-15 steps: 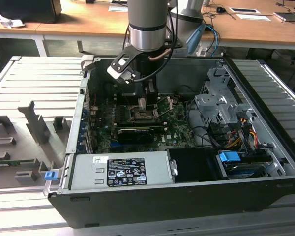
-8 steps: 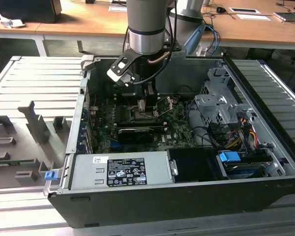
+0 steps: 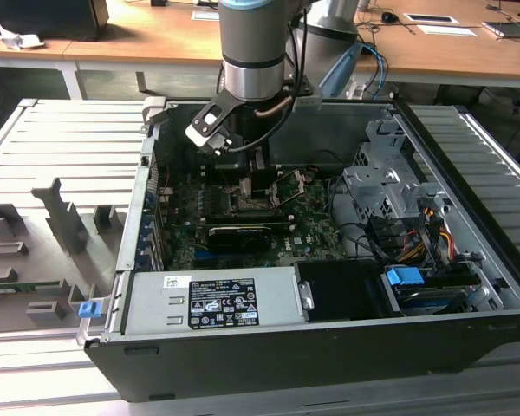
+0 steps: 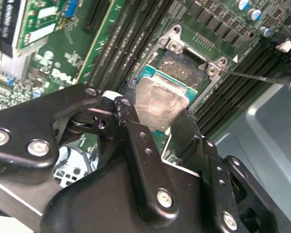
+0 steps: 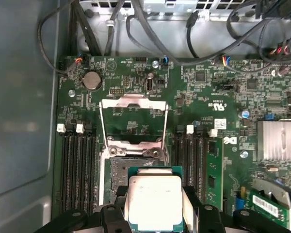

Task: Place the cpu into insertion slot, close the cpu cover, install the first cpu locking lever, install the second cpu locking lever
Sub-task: 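Place the cpu into insertion slot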

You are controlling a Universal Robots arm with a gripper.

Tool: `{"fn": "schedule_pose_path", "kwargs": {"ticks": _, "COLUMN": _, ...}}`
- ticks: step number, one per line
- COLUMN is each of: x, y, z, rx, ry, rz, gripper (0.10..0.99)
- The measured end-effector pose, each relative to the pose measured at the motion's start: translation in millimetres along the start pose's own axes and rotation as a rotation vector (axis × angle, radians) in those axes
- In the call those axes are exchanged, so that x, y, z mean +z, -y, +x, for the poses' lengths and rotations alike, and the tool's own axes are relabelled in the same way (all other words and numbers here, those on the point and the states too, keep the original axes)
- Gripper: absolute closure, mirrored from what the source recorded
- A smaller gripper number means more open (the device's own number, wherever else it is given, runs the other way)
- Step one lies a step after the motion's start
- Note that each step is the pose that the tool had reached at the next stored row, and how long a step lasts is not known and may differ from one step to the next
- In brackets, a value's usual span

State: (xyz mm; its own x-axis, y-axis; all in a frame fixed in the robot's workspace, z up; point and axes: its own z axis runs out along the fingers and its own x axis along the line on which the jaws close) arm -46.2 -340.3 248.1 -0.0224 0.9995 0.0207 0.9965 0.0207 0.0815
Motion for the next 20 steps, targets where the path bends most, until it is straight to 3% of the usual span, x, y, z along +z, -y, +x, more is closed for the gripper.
{"fn": "schedule_pose_path", "kwargs": {"ticks": 6, "x": 7.3, "y": 1.2, "z": 8.2, "rx": -0.001, "ry": -0.0002, "rz": 0.0, "gripper": 0.561}}
{"fn": "schedule_pose_path", "kwargs": {"ticks": 11, "x": 19.7, "y": 5.9, "z": 14.5, "rx": -0.001, "ry": -0.0001, "rz": 0.0, "gripper": 0.561}}
{"fn": "schedule_pose_path", "kwargs": {"ticks": 14, "x": 27.4, "y": 7.1, "z": 16.0, "rx": 0.016, "ry": 0.0012, "rz": 0.0, "gripper": 0.561}}
{"fn": "schedule_pose_path", "kwargs": {"ticks": 20, "x": 35.2, "y": 7.3, "z": 17.4, "rx": 0.019, "ry": 0.0019, "rz": 0.001, "gripper": 0.561}}
